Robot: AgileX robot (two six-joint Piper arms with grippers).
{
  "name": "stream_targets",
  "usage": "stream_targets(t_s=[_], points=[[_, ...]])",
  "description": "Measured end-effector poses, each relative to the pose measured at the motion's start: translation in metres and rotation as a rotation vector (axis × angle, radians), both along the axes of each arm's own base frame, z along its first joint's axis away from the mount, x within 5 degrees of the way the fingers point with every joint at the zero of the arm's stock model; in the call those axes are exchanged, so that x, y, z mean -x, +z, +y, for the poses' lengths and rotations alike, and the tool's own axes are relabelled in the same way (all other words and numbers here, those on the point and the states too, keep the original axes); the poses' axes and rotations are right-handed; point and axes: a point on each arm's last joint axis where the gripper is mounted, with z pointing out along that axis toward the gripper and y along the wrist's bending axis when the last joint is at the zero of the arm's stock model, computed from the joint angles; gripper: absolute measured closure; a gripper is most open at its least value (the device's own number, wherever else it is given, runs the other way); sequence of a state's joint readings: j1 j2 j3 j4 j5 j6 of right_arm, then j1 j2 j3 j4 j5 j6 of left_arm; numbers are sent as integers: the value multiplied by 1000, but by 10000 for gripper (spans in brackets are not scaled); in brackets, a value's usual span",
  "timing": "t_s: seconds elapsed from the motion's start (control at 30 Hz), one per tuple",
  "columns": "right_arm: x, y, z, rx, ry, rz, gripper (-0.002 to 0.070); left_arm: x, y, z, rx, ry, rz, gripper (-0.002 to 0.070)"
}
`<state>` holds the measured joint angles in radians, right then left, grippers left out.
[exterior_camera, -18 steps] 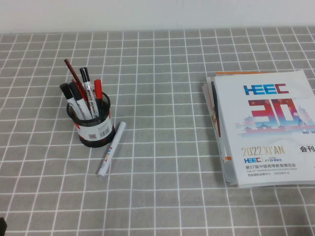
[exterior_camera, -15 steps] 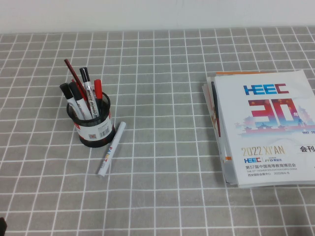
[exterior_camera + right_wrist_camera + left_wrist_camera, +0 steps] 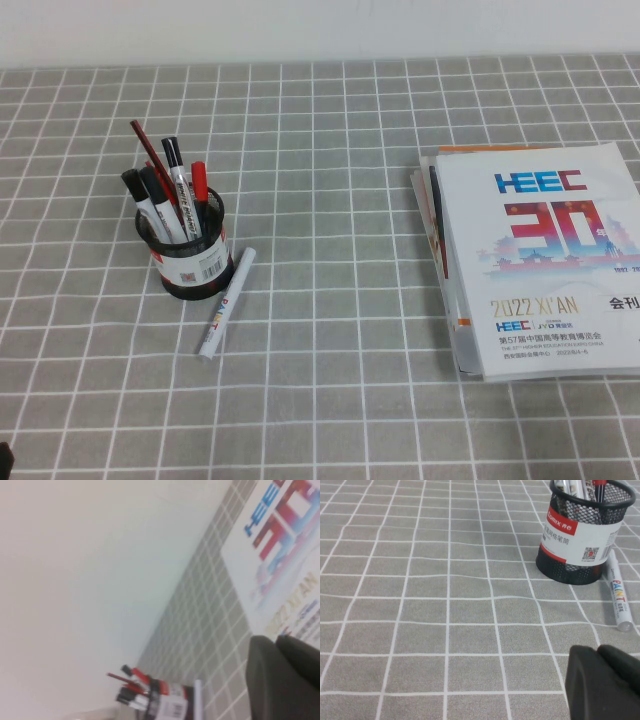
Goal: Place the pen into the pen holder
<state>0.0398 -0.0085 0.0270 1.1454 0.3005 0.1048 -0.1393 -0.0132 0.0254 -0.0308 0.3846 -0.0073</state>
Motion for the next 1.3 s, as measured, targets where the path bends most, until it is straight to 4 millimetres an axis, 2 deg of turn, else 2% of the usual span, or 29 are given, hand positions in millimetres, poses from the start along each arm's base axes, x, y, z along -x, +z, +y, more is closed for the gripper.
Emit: stream_targets(t_s=[0.1, 0.5, 0.7, 0.97, 1.07, 1.3], points=[[0, 1, 1, -10, 9, -6, 690, 0, 0, 0, 0, 0, 0, 678], [2, 4, 5, 216, 75, -87, 690, 0, 0, 0, 0, 0, 0, 678], [10, 60, 16, 460, 211, -217, 690, 0, 0, 0, 0, 0, 0, 678], [-8, 130, 31, 760, 581, -75, 690, 0, 0, 0, 0, 0, 0, 678], [-25, 142, 34, 802, 678, -12, 690, 0, 0, 0, 0, 0, 0, 678], [-66, 152, 39, 776, 840, 117, 690, 0, 0, 0, 0, 0, 0, 678]])
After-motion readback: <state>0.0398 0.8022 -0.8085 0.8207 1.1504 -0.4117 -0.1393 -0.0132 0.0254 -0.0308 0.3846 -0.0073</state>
